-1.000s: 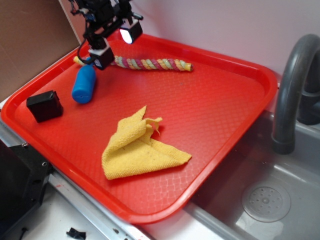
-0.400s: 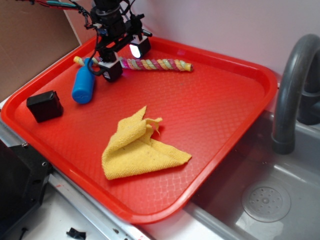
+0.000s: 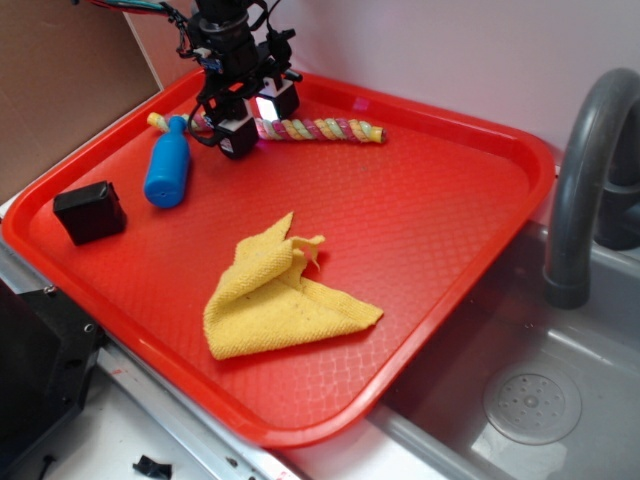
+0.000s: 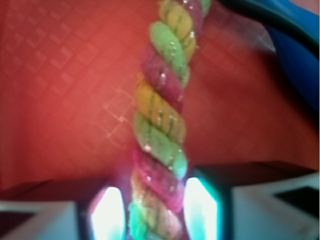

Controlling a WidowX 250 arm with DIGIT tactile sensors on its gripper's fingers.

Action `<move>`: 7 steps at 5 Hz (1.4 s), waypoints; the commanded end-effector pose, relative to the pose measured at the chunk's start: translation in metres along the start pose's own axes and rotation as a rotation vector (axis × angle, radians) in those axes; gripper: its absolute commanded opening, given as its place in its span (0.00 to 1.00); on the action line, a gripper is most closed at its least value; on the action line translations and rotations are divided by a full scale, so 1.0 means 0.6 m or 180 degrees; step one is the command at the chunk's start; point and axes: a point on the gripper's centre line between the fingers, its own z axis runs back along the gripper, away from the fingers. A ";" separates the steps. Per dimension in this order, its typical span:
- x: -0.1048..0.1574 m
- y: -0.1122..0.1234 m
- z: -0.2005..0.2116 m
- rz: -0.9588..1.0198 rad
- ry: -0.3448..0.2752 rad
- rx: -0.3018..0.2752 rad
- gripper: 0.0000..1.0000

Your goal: Grab the multicolored rope.

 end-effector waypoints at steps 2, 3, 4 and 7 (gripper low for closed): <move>-0.016 -0.005 0.099 -0.1686 -0.0210 -0.0165 0.00; -0.058 0.003 0.174 -0.2497 -0.0348 -0.0098 0.00; -0.100 0.042 0.240 -0.3276 -0.0006 -0.0224 0.00; -0.112 0.143 0.356 -0.4785 0.0196 -0.0434 0.00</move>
